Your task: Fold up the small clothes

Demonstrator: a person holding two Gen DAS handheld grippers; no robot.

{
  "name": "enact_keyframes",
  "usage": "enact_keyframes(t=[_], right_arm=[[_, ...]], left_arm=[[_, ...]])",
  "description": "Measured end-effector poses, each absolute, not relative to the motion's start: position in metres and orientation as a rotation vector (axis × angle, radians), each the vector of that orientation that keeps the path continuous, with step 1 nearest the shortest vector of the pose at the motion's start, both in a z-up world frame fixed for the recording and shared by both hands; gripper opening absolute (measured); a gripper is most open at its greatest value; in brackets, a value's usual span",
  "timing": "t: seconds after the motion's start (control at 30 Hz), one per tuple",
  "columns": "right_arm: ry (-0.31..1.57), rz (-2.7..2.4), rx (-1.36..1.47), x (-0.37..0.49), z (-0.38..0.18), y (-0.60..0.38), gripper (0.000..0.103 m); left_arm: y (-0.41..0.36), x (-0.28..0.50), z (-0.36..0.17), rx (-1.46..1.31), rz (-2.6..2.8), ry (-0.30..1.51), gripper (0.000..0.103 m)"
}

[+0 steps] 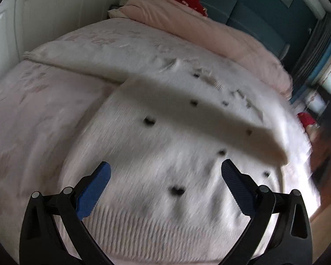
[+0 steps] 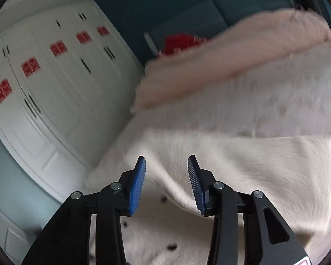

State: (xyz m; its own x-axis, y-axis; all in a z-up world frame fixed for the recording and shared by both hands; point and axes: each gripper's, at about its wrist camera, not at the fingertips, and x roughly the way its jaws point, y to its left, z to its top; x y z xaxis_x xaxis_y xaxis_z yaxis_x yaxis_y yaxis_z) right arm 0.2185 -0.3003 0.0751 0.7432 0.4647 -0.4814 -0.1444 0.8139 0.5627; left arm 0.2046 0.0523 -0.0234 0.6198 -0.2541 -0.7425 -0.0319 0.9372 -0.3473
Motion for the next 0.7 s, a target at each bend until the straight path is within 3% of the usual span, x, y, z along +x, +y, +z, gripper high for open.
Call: enact_keyframes(t=[0.07,0.3,0.43,0.47,0.5,0.57,0.6,0.67,0.7], right_arm=[[0.693,0.302,0.602,0.201,0.041,-0.31,0.054],[0.77,0.071,0.89,0.112,-0.052,-0.377,0.058],[0.726,0.023,1.005,0.114,-0.07,-0.408,0.057],[0.719,0.017,1.014,0.118,-0.073,-0.411,0.057],[0.714,0.006,1.021,0.122,-0.076,-0.417,0.057],[0.7,-0.011,1.041,0.132,-0.079,-0.421,0.057],[0.694,-0.019,1.038,0.138,-0.078,-0.422,0.056],[0.691,-0.035,0.995,0.153,-0.071,-0.423,0.009],[0.682,-0.036,0.974,0.161,-0.066,-0.42,0.009]], left_arm=[[0.053,0.232,-0.022,-0.391,-0.176,0.9,0.098],[0.013,0.355,-0.071,-0.524,-0.239,1.05,0.098],[-0.009,0.396,-0.111,-0.628,-0.162,1.141,0.092],[-0.013,0.4,-0.11,-0.614,-0.135,1.124,0.086],[-0.017,0.402,-0.106,-0.594,-0.126,1.106,0.06],[-0.029,0.413,-0.101,-0.513,-0.139,1.119,0.018],[-0.03,0.417,-0.097,-0.5,-0.147,1.118,0.012],[-0.022,0.422,-0.082,-0.5,-0.174,1.076,0.01],[-0.017,0.425,-0.067,-0.5,-0.201,1.038,0.009]])
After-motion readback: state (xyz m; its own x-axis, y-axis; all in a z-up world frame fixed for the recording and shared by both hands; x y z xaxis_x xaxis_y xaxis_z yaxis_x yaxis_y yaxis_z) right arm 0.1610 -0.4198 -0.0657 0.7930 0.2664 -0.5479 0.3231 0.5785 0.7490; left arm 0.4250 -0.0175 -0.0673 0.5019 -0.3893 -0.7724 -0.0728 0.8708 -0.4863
